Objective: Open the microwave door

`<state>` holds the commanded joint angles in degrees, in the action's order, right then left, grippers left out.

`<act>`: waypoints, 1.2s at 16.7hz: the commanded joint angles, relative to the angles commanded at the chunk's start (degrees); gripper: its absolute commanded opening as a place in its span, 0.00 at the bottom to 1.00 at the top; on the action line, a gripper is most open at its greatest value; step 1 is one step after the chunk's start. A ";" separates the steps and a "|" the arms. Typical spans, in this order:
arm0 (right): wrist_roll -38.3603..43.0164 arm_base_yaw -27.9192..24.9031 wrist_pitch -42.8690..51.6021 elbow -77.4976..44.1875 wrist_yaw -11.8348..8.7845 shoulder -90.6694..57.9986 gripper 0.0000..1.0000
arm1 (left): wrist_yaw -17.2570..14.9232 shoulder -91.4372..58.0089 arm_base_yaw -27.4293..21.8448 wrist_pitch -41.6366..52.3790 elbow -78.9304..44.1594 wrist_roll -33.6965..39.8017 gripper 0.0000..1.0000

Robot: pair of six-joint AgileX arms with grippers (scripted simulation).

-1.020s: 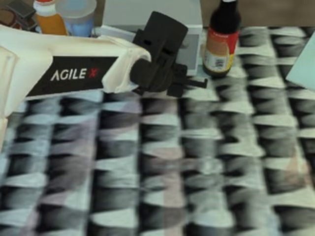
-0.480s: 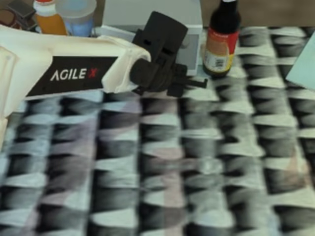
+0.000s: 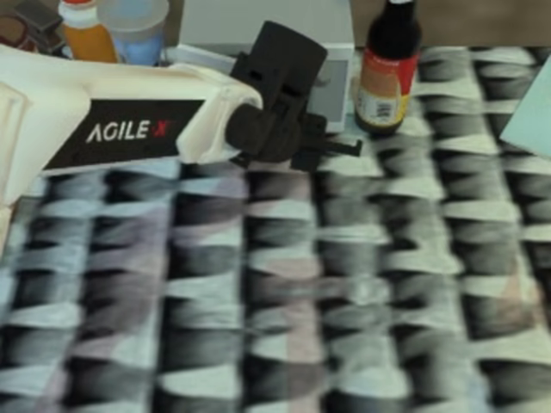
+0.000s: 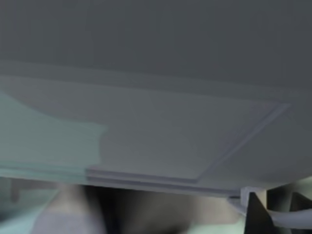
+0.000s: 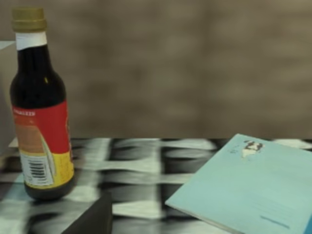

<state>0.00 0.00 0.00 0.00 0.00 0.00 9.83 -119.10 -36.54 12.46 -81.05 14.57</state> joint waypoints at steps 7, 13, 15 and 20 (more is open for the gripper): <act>0.00 0.00 0.00 0.00 0.00 0.00 1.00 | -1.63 1.82 1.02 -1.49 2.54 -2.62 0.00; 0.00 0.00 0.00 0.00 0.00 0.00 1.00 | -1.63 1.82 1.02 -1.49 2.54 -2.62 0.00; 0.00 0.00 0.00 0.00 0.00 0.00 1.00 | -1.63 1.82 1.02 -1.49 2.54 -2.62 0.00; 0.00 0.00 0.00 0.00 0.00 0.00 1.00 | -1.63 1.82 1.02 -1.49 2.54 -2.62 0.00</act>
<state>0.00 0.00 0.00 0.00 0.00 0.00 8.20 -117.28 -35.52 10.97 -78.51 11.95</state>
